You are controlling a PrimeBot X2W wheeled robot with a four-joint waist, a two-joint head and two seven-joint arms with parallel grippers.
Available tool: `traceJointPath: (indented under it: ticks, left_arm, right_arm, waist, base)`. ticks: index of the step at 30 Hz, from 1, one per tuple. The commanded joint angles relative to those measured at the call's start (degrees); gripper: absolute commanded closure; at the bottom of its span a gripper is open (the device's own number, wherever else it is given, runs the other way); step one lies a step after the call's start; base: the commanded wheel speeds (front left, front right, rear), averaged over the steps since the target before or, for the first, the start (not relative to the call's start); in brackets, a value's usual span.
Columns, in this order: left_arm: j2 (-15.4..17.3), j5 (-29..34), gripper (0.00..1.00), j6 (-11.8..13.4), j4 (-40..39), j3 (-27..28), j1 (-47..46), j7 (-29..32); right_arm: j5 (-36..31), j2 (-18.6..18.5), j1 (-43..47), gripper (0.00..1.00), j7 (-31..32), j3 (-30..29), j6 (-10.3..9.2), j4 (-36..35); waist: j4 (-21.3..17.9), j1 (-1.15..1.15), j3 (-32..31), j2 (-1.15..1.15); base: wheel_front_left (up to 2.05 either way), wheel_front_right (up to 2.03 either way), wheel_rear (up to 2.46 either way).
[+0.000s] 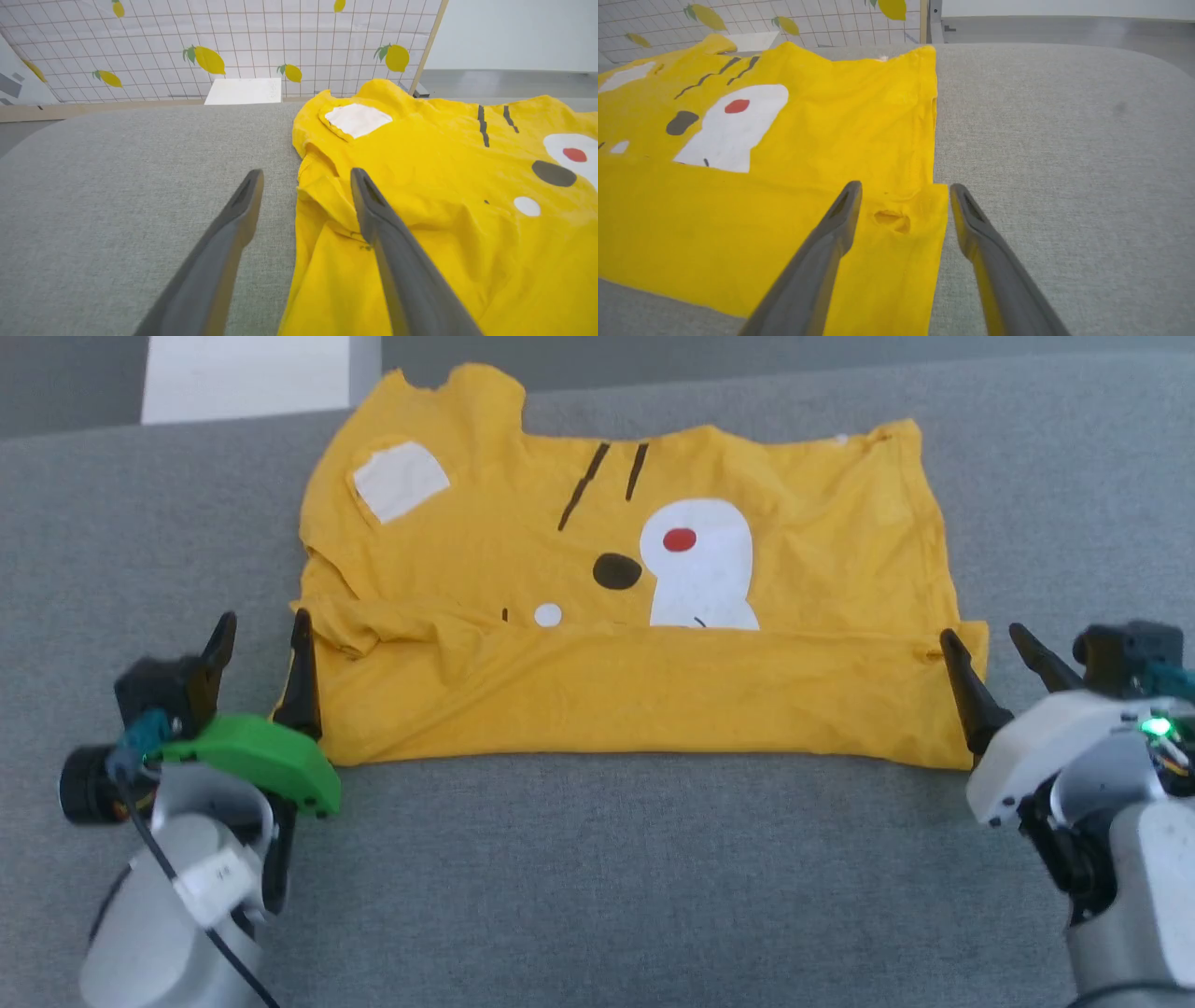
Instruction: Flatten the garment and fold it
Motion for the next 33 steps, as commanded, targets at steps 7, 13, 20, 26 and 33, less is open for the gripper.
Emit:
traceJointPath:
  ticks: [7, 13, 20, 26, 33]
  left_arm:
    - [-2.3, 0.0, 0.0, 4.1, -2.0, 0.9, 7.9, -2.6]
    - [-2.3, -1.3, 0.0, 7.2, -1.6, 1.0, 10.2, 4.4]
    - [-2.3, -4.4, 0.0, 11.8, 0.4, 2.6, 9.2, 15.8]
    - [-2.4, -7.7, 0.0, 13.6, 2.8, 3.2, 8.3, 25.0]
    - [-1.9, -10.0, 1.0, 11.7, 0.4, 2.2, 9.6, 29.9]
  right_arm:
    - [-3.1, 5.2, 8.6, 0.0, -13.9, -1.4, -0.09, -6.9]
    - [-5.0, 7.2, 12.3, 0.0, -20.5, -1.0, -0.09, -10.1]
    - [-4.2, 7.6, 13.8, 0.0, -23.0, -0.7, -0.09, -11.0]
    - [-4.2, 7.6, 13.8, 0.0, -23.3, -0.3, -0.09, -10.5]
    - [-4.5, 7.6, 13.6, 0.0, -22.8, -0.7, -0.09, -10.7]
  waist:
    - [0.3, 0.0, -5.9, 0.0]
    - [-0.9, 0.0, -6.7, 0.0]
    - [-2.3, 0.0, -6.3, 0.0]
    - [-3.4, 0.0, -5.9, 0.0]
    - [-3.5, 0.0, -5.5, 0.0]
  base:
    - [0.0, 0.0, 0.0]
    - [0.0, 0.0, 0.0]
    - [0.0, 0.0, 0.0]
    - [0.0, 0.0, 0.0]
    - [0.0, 0.0, 0.0]
